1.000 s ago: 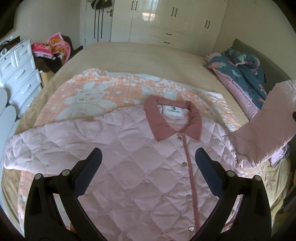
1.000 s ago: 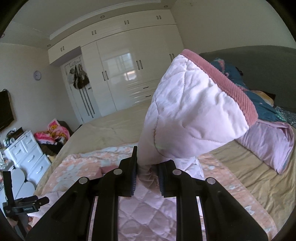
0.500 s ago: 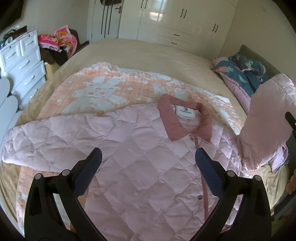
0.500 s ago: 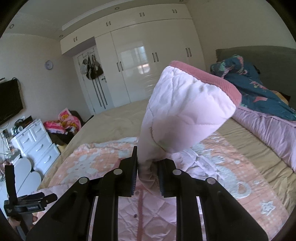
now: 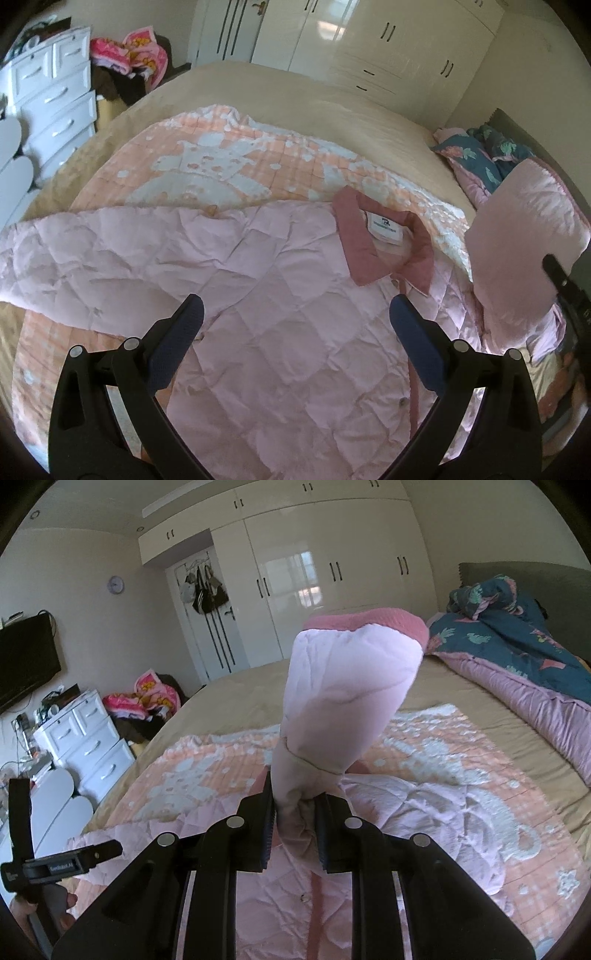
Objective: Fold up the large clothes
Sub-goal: 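Lift the sleeve with the right tool and fold it across the jacket front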
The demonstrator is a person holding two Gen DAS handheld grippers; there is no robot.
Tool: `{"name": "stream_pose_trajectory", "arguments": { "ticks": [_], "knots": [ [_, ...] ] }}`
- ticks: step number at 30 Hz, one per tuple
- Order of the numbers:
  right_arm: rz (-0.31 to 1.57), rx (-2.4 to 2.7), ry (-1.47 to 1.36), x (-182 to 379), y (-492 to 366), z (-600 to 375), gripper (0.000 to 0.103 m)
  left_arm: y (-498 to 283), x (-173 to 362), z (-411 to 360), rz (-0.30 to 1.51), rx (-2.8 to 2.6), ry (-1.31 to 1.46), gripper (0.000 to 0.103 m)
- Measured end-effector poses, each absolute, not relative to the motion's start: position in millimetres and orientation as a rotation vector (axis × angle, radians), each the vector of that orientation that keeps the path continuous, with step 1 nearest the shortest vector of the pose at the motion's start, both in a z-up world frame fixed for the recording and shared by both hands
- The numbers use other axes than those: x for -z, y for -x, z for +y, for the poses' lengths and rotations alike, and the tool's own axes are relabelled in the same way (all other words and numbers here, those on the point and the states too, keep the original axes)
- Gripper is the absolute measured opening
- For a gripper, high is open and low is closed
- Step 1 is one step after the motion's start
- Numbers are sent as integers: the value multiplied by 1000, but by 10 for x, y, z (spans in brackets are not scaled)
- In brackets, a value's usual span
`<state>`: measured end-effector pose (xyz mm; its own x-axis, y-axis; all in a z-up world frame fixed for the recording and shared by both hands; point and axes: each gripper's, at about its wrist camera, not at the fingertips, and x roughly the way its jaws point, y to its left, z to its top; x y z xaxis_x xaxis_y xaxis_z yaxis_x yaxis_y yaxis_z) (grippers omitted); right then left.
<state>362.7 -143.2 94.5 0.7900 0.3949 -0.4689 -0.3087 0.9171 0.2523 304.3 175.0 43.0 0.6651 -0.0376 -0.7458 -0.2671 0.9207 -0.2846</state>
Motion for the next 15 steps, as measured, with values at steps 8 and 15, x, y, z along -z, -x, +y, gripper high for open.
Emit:
{"name": "stream_pose_trajectory", "arguments": {
  "ticks": [8, 15],
  "knots": [
    [593, -422, -150, -689, -3680, -1107, 18, -3055, -329, 1885, 850, -114, 459, 94],
    [645, -451, -120, -396, -3684, -819, 22, -3049, -244, 1968, 859, -79, 522, 94]
  ]
}}
